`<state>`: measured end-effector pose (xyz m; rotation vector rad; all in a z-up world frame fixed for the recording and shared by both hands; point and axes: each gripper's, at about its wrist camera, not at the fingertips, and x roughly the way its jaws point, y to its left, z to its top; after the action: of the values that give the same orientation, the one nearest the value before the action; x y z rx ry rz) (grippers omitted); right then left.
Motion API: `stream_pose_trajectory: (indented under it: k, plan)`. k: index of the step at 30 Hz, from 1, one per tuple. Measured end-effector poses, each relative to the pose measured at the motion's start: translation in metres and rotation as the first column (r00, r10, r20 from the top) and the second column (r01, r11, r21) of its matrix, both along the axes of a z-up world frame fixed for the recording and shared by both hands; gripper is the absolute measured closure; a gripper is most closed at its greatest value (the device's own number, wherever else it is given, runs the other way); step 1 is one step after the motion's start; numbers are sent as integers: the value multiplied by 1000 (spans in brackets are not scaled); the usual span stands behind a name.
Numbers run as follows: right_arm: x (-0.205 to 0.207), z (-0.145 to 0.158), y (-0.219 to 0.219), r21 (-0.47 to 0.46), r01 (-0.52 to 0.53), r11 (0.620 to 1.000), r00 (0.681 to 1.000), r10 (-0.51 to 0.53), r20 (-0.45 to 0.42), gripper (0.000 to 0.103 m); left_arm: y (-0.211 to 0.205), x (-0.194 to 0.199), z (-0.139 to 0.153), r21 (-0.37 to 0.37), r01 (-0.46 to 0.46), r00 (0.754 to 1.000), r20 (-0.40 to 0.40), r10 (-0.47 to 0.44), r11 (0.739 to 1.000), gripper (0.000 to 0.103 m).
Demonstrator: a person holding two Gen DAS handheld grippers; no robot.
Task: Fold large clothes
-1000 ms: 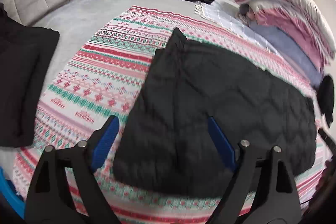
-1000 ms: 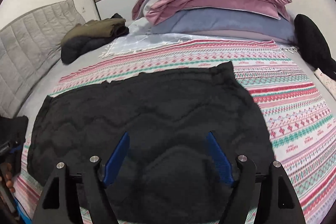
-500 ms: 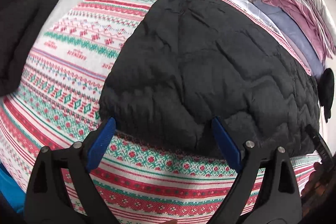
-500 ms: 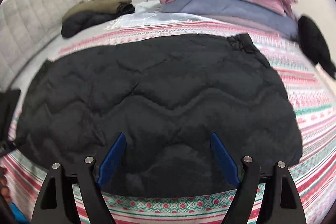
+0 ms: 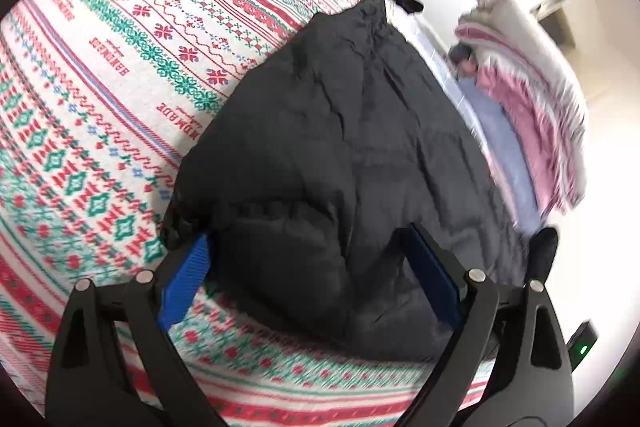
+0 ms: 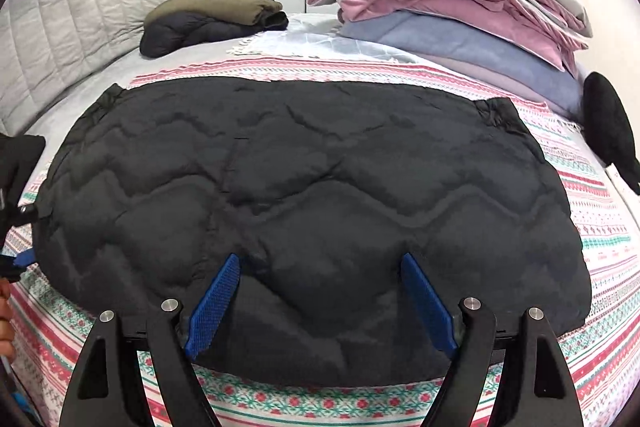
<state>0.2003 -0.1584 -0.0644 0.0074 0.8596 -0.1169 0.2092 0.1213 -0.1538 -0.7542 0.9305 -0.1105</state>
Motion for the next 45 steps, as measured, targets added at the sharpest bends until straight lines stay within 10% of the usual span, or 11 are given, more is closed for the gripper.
stream_pose_trajectory:
  k: [8, 15, 21, 29, 35, 39, 45]
  plan:
    - [1, -2, 10, 21, -4, 1000, 1000, 3, 29, 19, -4, 11, -9, -111, -121, 991, 37, 126, 986, 10]
    - [3, -1, 14, 42, 8, 999, 999, -10, 49, 19, 3, 25, -11, -187, -151, 986, 40, 161, 971, 74]
    - [-2, 12, 20, 80, -14, 997, 993, 5, 117, 19, 10, 14, 23, -178, -161, 973, 136, 186, 971, 87]
    - [-6, 30, 51, 185, -161, 970, 972, 123, 200, 19, 22, -42, 101, 49, -200, 884, 439, 159, 979, 89]
    - [15, 11, 111, 382, -363, 850, 931, 339, 132, 19, 16, -76, 136, 95, -124, 779, 626, 37, 988, 89]
    - [30, -12, 139, 529, -410, 743, 895, 440, 76, 19, -6, -75, 139, 129, -15, 745, 663, -75, 992, 89]
    - [30, 11, 90, 594, -336, 731, 927, 366, 74, 19, -46, -58, 137, 145, 143, 715, 668, -204, 979, 89]
